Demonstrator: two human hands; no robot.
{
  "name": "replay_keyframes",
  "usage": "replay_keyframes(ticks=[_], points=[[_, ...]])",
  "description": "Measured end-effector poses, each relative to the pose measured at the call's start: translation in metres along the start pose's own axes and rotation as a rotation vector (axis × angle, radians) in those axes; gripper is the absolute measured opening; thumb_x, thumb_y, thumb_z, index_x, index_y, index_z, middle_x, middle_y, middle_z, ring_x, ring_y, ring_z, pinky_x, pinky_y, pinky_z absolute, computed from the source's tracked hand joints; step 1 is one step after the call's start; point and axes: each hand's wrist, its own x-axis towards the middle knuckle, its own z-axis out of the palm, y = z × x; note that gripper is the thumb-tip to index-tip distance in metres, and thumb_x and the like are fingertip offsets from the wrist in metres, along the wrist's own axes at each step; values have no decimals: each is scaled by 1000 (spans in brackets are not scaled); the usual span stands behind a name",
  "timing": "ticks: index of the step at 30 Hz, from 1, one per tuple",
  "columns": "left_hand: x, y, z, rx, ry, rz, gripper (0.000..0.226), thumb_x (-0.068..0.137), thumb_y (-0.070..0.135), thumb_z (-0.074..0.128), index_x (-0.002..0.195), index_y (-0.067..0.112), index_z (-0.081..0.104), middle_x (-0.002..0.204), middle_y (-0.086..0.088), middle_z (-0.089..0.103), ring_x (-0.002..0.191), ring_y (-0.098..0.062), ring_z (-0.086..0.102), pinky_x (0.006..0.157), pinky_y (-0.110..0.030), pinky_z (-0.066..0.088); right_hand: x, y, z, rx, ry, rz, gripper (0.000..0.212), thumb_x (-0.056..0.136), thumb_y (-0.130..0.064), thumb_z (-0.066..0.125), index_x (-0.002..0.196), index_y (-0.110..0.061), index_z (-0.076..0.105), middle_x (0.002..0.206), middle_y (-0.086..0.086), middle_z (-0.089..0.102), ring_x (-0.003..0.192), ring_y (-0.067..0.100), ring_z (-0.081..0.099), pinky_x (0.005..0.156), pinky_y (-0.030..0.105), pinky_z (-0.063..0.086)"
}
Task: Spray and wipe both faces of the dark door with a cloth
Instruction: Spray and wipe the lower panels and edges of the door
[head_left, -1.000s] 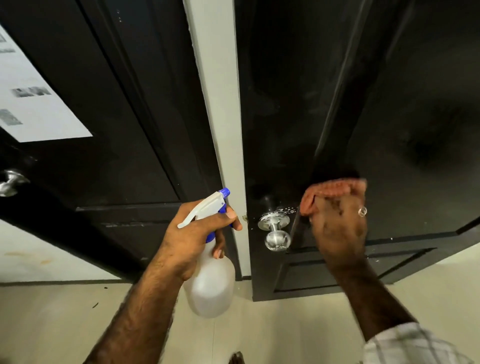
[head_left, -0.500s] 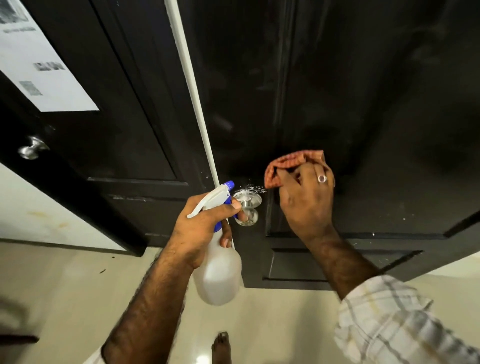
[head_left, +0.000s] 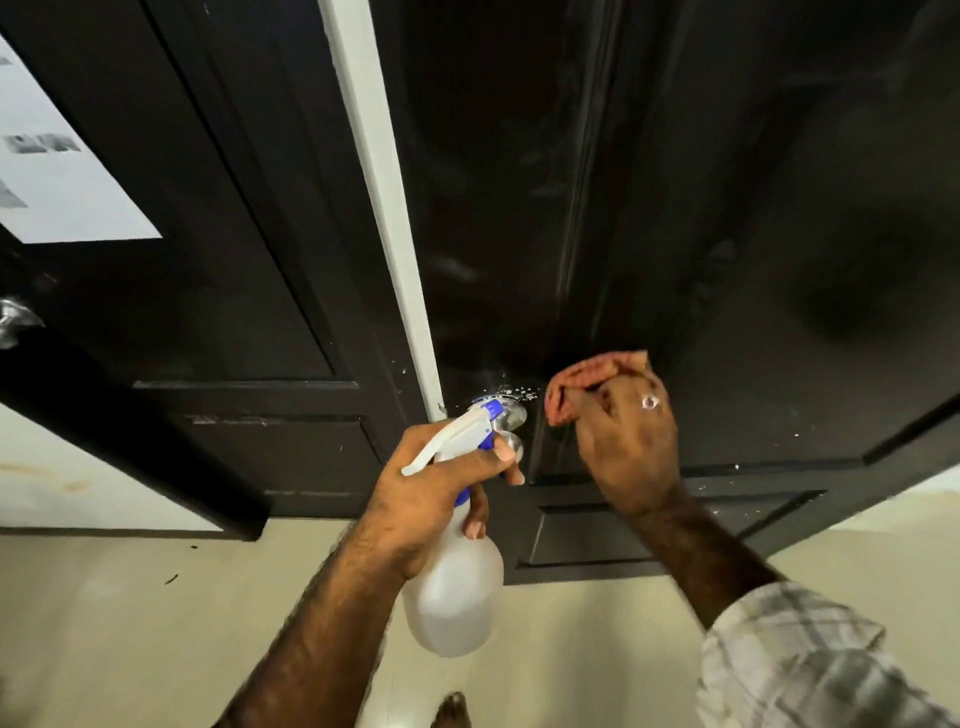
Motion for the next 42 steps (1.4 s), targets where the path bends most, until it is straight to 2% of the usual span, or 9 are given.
replay_keyframes(ticks=[4,12,16,20,25,28,32,36,42], points=[[10,-5,5,-23,-109,8,60,81,30,81,123,-7,59,99,-23,76,41,-27,48,53,-37,48,32,-8,-8,-36,193,95,22,101,-8,61,113,-15,78,109,20,67,100,42,65,93,53,53],[15,-20,26,-12,-178,-10,32,89,20,80,106,-4,66,96,-22,76,41,-27,44,55,-39,48,-86,51,33,-81,-485,-211,43,83,-17,87,124,-20,75,129,12,68,118,38,66,103,54,52],[6,-23,51,-29,-55,-25,18,93,8,75,106,0,66,93,-22,77,42,-27,43,58,-41,46,-16,62,-22,15,-102,-64,20,92,-10,72,106,-21,81,121,11,69,118,36,62,104,59,46],[1,-28,87,-92,86,-7,23,89,11,80,103,0,66,93,-27,75,42,-26,42,55,-37,44,31,60,-23,93,294,-50,28,99,-7,58,104,-19,82,113,19,69,107,38,56,92,54,48],[10,-49,125,-84,209,-16,71,72,33,87,125,-6,58,98,-28,74,43,-29,49,52,-37,47,-70,94,46,409,-334,-410,35,98,-8,75,130,-15,62,130,11,62,117,32,62,103,53,55],[14,-58,140,-69,309,-6,69,74,32,83,128,-4,60,98,-23,77,47,-30,51,54,-37,49,-98,120,54,357,-553,-487,36,102,-20,73,138,-18,66,134,8,68,122,31,67,111,43,53],[15,-64,158,-62,384,-3,39,83,20,78,114,-3,69,93,-20,78,49,-28,53,54,-36,48,-52,129,25,196,-168,-577,23,106,-15,61,125,-12,73,127,16,69,114,37,64,99,52,49],[22,-68,164,-56,405,12,26,93,10,75,116,0,68,95,-18,79,49,-27,53,57,-41,51,3,118,-16,135,247,-338,39,108,-11,41,117,-20,78,123,12,70,114,33,54,92,51,47],[44,-112,156,49,323,201,7,97,10,71,96,4,74,91,-15,79,48,-31,50,58,-45,50,-77,129,66,181,131,-541,21,100,-12,62,113,-18,77,131,12,63,115,35,55,93,52,44]])
